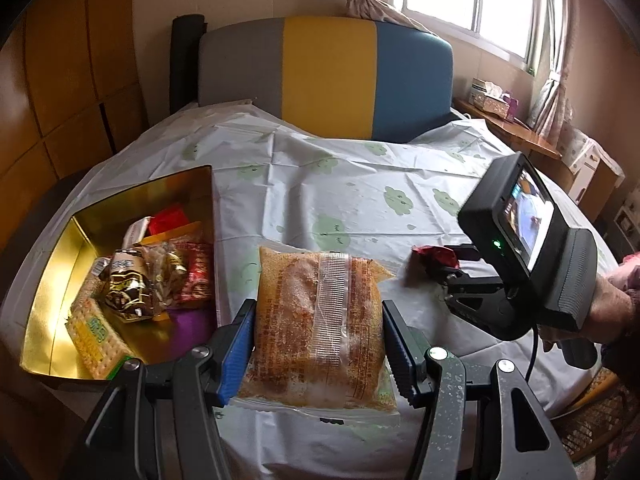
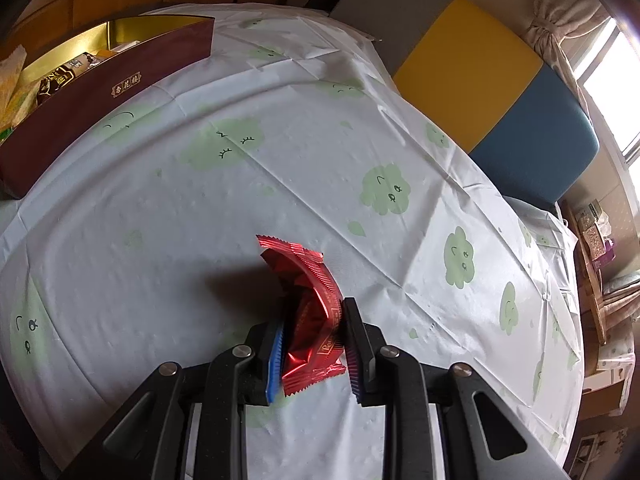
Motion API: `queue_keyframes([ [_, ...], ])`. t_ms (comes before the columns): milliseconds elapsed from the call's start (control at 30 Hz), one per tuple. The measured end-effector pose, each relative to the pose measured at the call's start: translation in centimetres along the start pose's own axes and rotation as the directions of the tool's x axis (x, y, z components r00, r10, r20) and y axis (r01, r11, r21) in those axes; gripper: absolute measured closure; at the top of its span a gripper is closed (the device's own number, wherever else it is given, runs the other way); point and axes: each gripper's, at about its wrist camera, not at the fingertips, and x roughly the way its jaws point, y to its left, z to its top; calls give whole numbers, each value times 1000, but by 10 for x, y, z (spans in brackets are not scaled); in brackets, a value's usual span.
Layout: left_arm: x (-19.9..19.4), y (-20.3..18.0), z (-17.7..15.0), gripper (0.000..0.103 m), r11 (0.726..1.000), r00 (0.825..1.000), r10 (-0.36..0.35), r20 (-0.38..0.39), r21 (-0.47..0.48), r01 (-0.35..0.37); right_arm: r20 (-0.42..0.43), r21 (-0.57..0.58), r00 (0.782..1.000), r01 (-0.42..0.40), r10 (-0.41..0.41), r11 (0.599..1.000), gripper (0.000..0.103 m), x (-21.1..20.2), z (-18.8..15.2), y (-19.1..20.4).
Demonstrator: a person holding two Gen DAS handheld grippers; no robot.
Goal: Organize snacks
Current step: 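Carry the cake into the gold tin and open the left tool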
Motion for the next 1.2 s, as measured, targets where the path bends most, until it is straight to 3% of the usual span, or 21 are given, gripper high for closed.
queue_keyframes([
  [200, -2, 25, 2, 43, 998, 1000, -2, -14, -68, 1, 2, -4, 1000, -4, 4, 1000, 77, -1, -1, 1],
  [367, -7, 77, 7, 43, 974, 1000, 9, -28, -225, -15, 2, -4, 1000, -3, 3, 1000, 77, -1, -1, 1],
  [600, -26, 172, 0, 43, 880, 997, 70, -28, -469, -75, 0, -7, 1000, 2, -2, 1000, 77, -1, 0, 1],
  [700, -30, 204, -10, 43, 816, 998, 61, -25, -574, -64, 0, -7, 1000, 3, -3, 1000, 77, -1, 0, 1],
  [800, -27, 216, -16, 43, 778, 1000, 19, -19, -628, -27, 1, -7, 1000, 1, -1, 1000, 77, -1, 0, 1],
  [900, -17, 211, -13, 43, 781, 999, -25, -25, -625, 4, 1, -5, 1000, 1, -1, 1000, 77, -1, 0, 2],
  [1067, 15, 183, -6, 42, 823, 993, -86, -78, -567, 27, 2, -3, 1000, 1, -1, 1000, 77, -1, 0, 1],
  [1133, 32, 174, -4, 42, 849, 989, -76, -130, -528, -4, 2, -3, 1000, 0, 0, 1000, 77, -1, 0, 1],
  [1200, 45, 172, -5, 41, 855, 981, -73, -178, -518, -30, 1, -3, 1000, 0, 0, 1000, 77, -1, 0, 1],
])
